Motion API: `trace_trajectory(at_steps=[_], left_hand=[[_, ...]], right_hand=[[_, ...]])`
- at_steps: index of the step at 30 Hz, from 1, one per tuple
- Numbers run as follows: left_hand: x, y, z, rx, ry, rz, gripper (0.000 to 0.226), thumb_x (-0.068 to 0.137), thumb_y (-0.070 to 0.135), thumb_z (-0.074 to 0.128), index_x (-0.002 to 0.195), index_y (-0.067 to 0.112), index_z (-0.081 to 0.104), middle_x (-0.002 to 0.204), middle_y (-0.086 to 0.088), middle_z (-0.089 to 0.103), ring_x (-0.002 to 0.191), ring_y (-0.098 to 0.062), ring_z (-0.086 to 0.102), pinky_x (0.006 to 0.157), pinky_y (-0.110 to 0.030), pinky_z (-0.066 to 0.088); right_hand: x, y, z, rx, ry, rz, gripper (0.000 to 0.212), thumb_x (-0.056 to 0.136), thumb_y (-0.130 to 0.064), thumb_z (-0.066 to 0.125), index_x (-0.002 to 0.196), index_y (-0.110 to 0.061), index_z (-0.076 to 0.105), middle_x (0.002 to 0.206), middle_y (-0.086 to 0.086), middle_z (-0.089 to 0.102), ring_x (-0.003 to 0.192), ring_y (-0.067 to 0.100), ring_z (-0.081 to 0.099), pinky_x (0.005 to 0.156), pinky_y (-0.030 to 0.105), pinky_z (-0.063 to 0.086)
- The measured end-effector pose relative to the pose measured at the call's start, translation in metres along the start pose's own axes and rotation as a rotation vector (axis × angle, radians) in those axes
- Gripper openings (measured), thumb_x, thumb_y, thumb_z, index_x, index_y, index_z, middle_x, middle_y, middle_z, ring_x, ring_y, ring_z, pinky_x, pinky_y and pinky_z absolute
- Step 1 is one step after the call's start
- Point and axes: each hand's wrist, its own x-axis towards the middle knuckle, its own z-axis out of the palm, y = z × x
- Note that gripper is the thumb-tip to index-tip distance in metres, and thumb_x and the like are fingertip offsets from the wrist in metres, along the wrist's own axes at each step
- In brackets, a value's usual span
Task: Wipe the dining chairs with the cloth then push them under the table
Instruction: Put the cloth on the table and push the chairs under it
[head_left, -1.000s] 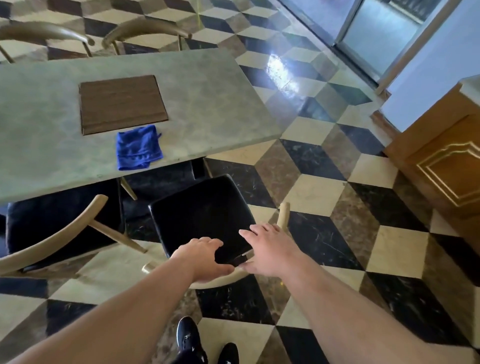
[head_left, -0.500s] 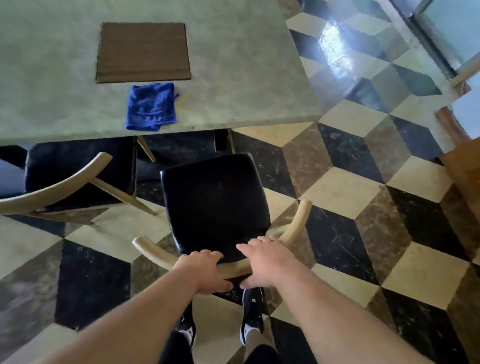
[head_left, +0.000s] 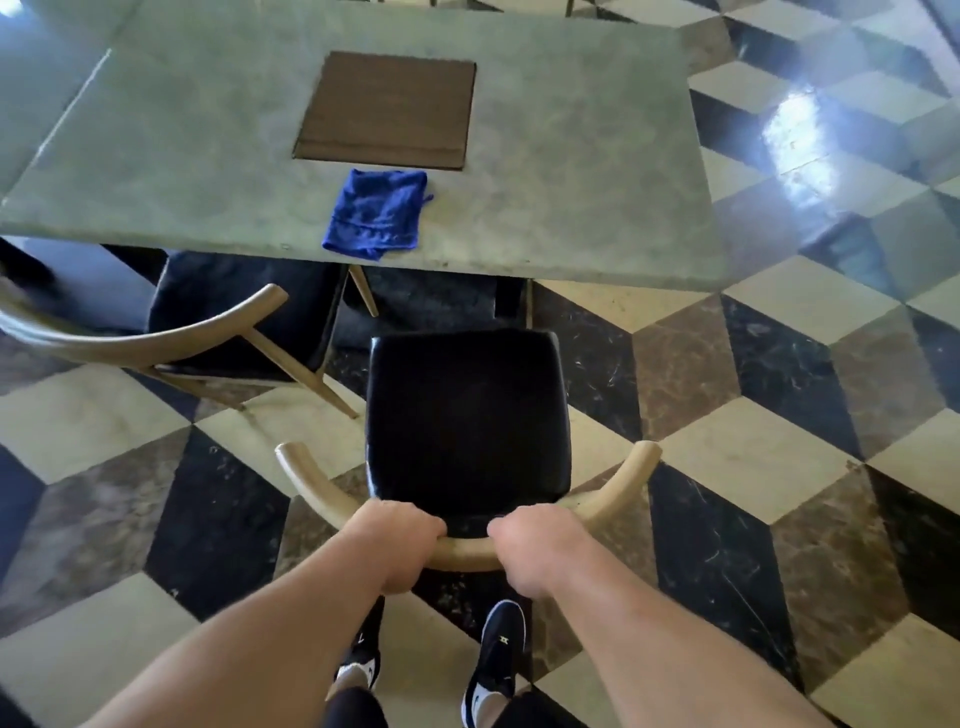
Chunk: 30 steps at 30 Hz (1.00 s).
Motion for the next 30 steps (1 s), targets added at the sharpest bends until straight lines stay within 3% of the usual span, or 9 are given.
trace_trajectory(at_steps=[7, 16, 22, 30], left_hand=[[-0.006, -0.029, -0.064, -0.004, 0.036, 0.027, 0.026, 0.088, 0.018, 0.065, 0.105, 0.035, 0.055, 0.087, 0.012, 0.057, 0.075, -0.014, 0.056, 0.066, -0.035, 0.043], [0.048, -0.103, -0.142, 0.040, 0.103, 0.082, 0.029, 0.082, 0.017, 0.069, 0.096, 0.037, 0.054, 0.084, 0.011, 0.061, 0.071, -0.012, 0.058, 0.062, -0.033, 0.042], [0.096, -0.144, -0.174, 0.027, 0.153, 0.128, 0.027, 0.085, 0.020, 0.066, 0.102, 0.038, 0.057, 0.084, 0.013, 0.056, 0.077, -0.014, 0.057, 0.070, -0.038, 0.043], [0.137, -0.168, -0.181, 0.053, 0.135, 0.145, 0.030, 0.085, 0.019, 0.065, 0.108, 0.036, 0.058, 0.085, 0.011, 0.060, 0.074, -0.014, 0.056, 0.071, -0.039, 0.044]], right_hand=[[0.005, 0.018, -0.060, 0.001, 0.101, -0.019, 0.022, 0.083, -0.019, 0.065, 0.084, -0.031, 0.047, 0.075, -0.007, 0.053, 0.068, 0.024, 0.054, 0.061, 0.037, 0.040], [0.068, 0.045, -0.133, 0.080, 0.141, 0.116, 0.018, 0.083, -0.022, 0.061, 0.079, -0.033, 0.048, 0.070, -0.009, 0.056, 0.060, 0.011, 0.050, 0.049, 0.032, 0.030], [0.120, 0.068, -0.165, 0.047, 0.193, 0.115, 0.015, 0.085, -0.021, 0.063, 0.089, -0.034, 0.058, 0.072, -0.011, 0.056, 0.064, 0.015, 0.056, 0.063, 0.039, 0.051], [0.163, 0.079, -0.171, 0.021, 0.132, 0.169, 0.018, 0.089, -0.021, 0.061, 0.094, -0.036, 0.053, 0.073, -0.010, 0.056, 0.061, 0.014, 0.053, 0.059, 0.038, 0.039]])
